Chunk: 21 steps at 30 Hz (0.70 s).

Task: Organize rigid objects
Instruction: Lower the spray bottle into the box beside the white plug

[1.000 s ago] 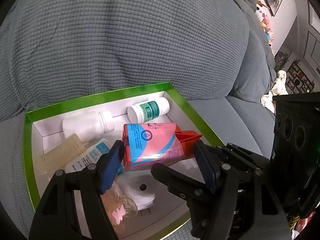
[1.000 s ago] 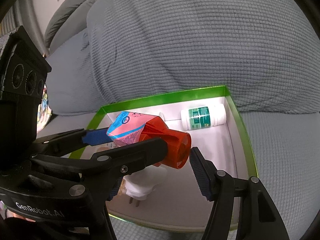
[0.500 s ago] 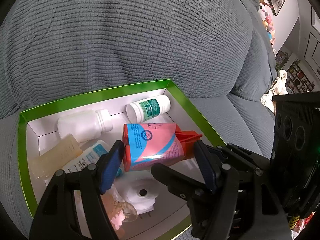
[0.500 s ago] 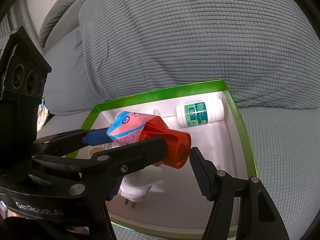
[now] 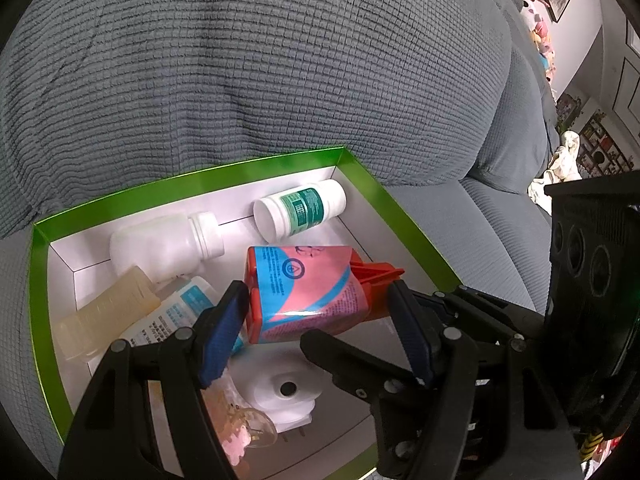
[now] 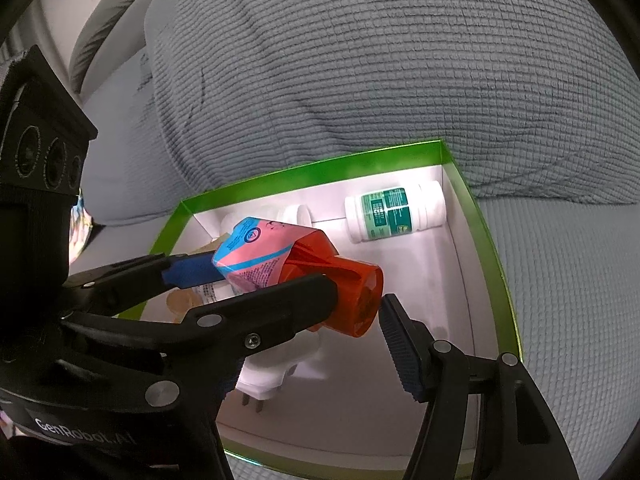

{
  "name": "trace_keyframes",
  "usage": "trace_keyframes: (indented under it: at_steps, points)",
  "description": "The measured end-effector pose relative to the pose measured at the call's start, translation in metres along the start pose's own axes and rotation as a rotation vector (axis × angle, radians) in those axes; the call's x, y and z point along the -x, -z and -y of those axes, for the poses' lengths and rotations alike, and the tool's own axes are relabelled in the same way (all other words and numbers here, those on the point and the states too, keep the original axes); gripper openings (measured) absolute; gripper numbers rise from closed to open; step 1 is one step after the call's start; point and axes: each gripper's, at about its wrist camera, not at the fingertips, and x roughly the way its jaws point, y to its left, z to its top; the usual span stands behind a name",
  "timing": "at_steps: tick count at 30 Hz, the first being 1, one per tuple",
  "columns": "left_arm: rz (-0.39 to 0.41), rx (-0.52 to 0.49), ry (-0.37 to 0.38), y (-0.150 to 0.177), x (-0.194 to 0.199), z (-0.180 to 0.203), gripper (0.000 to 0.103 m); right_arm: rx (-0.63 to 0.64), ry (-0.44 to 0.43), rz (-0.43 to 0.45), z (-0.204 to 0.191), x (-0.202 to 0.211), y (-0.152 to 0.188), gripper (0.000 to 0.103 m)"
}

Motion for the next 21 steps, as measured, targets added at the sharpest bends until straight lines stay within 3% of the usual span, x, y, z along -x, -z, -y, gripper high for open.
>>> trace_keyframes:
  at_steps: [21]
  points:
    - [-0.025,0.007,-0.032,0.005,-0.003,-0.002,0.069,0.037,0.020,-0.039,-0.011,-0.007,-0.003,0.066]
